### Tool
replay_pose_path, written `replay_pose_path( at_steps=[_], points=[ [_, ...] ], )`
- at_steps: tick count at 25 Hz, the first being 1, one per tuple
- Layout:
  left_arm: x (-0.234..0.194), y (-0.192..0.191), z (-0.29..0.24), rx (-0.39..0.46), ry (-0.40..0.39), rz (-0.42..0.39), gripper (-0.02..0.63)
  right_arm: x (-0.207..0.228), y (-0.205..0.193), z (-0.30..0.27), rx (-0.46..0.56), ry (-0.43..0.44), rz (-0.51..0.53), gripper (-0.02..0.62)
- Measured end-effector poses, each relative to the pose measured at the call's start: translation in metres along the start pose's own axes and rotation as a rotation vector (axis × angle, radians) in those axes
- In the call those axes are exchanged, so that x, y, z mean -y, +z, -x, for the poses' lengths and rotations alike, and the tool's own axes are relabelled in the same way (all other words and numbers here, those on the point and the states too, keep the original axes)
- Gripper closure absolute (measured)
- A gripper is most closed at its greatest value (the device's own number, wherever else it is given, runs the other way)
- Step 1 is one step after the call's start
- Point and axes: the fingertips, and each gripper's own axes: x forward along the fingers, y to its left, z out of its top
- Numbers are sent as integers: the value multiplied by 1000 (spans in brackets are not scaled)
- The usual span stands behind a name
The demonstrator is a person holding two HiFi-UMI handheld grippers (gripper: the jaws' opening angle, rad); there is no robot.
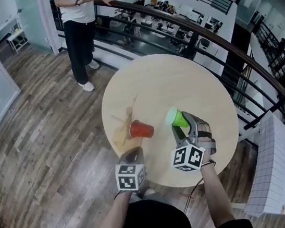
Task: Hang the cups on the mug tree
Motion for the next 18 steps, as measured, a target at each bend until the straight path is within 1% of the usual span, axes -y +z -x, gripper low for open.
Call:
replay_pose_path(
  at_steps=[5, 10, 13, 16, 18],
  points=[
    [-20, -5, 9, 36, 47, 58, 592, 19, 38, -25, 59, -37, 225, 327],
    [-37, 0, 24, 72, 96, 97, 592, 32, 75, -51, 178, -53, 467, 327],
    [-44, -2, 30, 96, 121, 123, 593, 36, 87, -61, 225, -60, 559, 327],
    [-56, -1, 35, 108, 145, 134, 592, 38, 103, -69, 257, -70, 618, 327],
    [-57, -1, 37, 108, 148, 135, 592, 36, 115, -68, 285, -73, 662, 327]
  ],
)
